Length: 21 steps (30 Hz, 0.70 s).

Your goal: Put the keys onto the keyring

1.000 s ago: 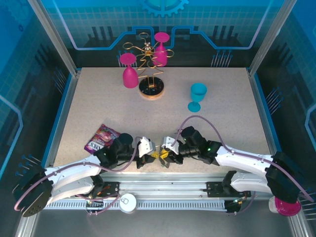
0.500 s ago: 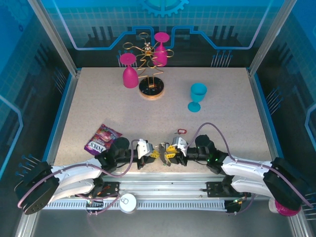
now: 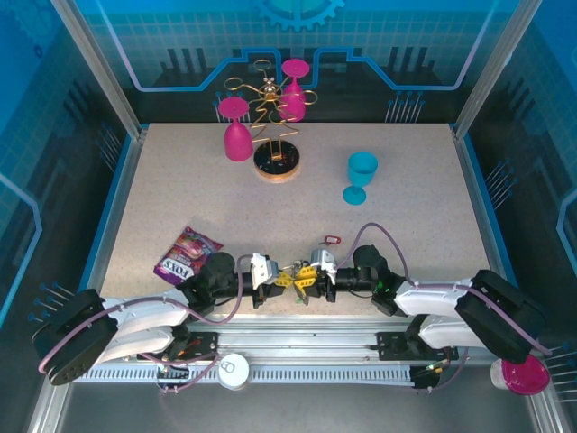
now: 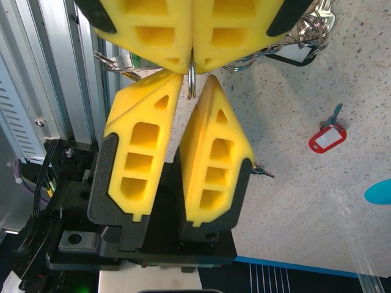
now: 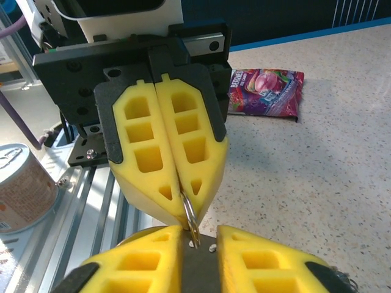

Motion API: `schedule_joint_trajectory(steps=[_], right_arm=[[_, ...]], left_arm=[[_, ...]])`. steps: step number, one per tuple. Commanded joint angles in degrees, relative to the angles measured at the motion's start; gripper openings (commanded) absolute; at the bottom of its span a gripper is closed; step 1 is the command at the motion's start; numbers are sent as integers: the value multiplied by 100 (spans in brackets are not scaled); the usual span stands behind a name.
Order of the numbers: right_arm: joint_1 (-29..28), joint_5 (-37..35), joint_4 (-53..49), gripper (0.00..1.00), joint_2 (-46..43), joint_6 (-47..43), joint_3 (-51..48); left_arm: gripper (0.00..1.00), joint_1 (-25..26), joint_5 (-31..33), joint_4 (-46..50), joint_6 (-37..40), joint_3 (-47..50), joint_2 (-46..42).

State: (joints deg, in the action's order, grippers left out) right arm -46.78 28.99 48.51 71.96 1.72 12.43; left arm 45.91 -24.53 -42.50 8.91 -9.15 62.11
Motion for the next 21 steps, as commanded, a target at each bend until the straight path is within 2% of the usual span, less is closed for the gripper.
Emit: schedule_joint_trajectory(steps=[1,5,8,11,16,21], right_arm=[[21,170,402,15,130,-18,135],[24,186,611,0,218,10,155],[29,83,285,0,92,-73,196],[16,-73,-1057,0,-260,-478,481],[-6,-387,-2833,0,-582,-1210,978],[-60,-538,-4040,0,-613,-1702,1473]], left_arm=[[0,23,-189,-499,-97,89,67],[0,24,-124,-666,-185,115,148],[13,23,191,-492,-234,116,61],[20,24,489,34,-142,4,-177],[21,25,573,686,108,-121,-482],[22,23,546,849,167,-165,-603]])
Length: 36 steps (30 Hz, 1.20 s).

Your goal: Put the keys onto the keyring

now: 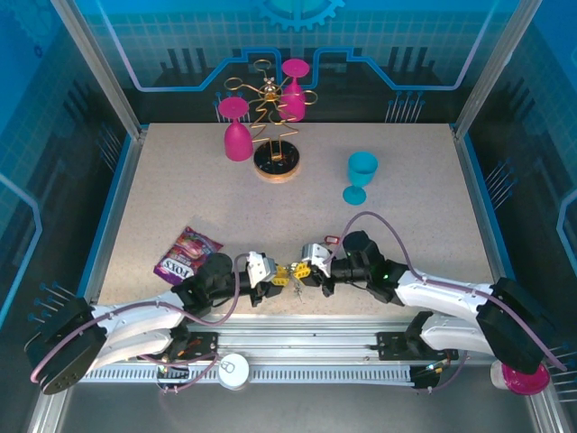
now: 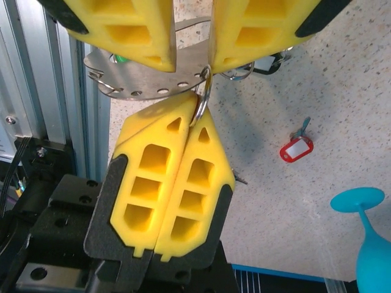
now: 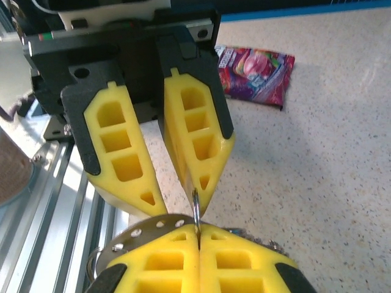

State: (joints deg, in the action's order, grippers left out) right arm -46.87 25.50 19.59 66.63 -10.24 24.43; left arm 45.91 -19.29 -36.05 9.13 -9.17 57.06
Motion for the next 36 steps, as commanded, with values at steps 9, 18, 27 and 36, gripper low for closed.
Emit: schedule_joint_trajectory(steps=[9,18,27,36], right_arm=[[-316,-381,-2484,0,-60,-1129,982],[-545,-1189,-3770,0,222,-1033,1873],[-810,-1806,-4791,0,384,-1166,2464],[-893,-1839,-5446,0,533,-1475,3191]], left_arm=[[23,23,5,355,219,-250,-133],[35,23,190,1088,202,-300,-654],[38,32,233,1620,256,-444,-1077],[37,36,-130,1314,195,-705,-665]])
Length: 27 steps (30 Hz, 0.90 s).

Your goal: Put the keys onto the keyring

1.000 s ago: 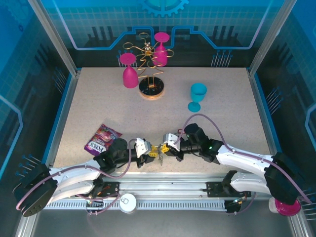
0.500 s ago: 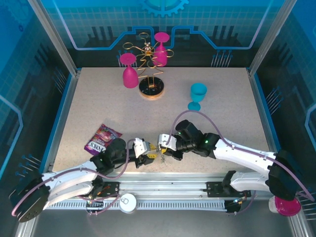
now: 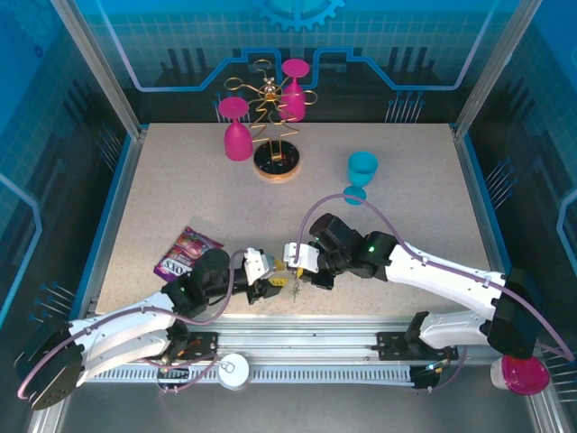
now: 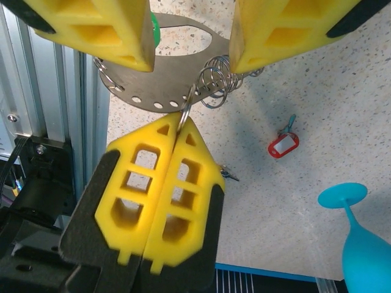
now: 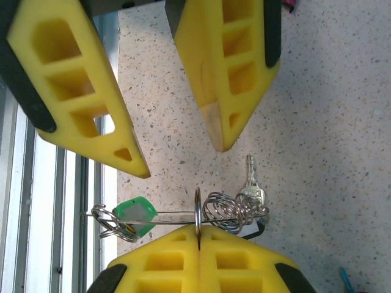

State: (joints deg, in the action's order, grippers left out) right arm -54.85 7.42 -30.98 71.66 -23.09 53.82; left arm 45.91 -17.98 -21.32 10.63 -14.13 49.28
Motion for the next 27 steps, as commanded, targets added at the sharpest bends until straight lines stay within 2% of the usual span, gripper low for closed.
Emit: schedule_joint_trajectory(steps=[1,7,18,27], right_arm=[[-99,-23,-408,0,32,-216,289],[-166,42,-555,0,188,-367,478],[-210,75,-549,0,175,-424,511],[-246,210,-345,0,205,-381,508]], left_arm=[[36,32,-284,-207,43,-225,182],[31,34,-382,-481,59,-283,501],[26,28,-463,-766,-88,-188,473],[14,32,-555,-1005,-179,-165,504]])
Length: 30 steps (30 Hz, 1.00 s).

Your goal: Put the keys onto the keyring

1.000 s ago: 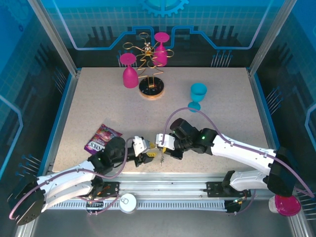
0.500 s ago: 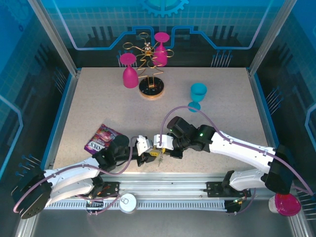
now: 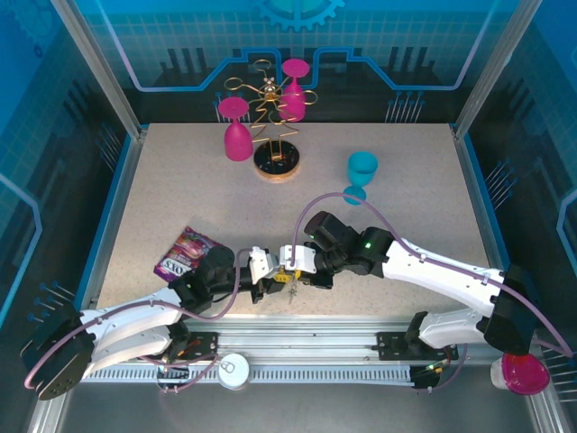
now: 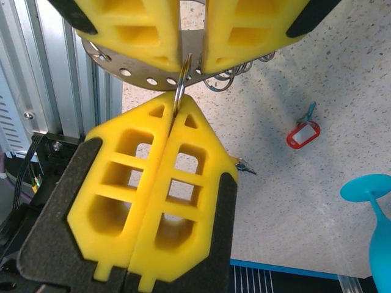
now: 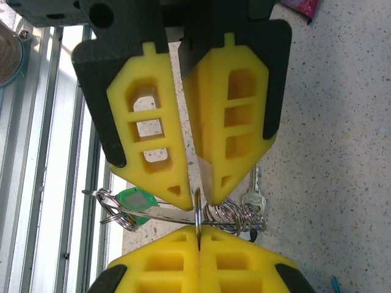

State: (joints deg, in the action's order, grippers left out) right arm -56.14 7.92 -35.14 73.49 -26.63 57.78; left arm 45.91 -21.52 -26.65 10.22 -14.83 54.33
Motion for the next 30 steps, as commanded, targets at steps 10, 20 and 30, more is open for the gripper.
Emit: schedule_joint_trajectory(steps=[10,20,30], right_arm=[[7,325,477,9,-427,267,-231],[1225,1641,3841,27,-2421,1835,-2591],[1244,2190,5542,27,-2400,2550,-3297]], left_arm=[[0,32,-319,-773,-169,-7,-92],[0,33,-520,-2741,-1016,315,267],[0,32,-696,-3673,-1363,307,815]])
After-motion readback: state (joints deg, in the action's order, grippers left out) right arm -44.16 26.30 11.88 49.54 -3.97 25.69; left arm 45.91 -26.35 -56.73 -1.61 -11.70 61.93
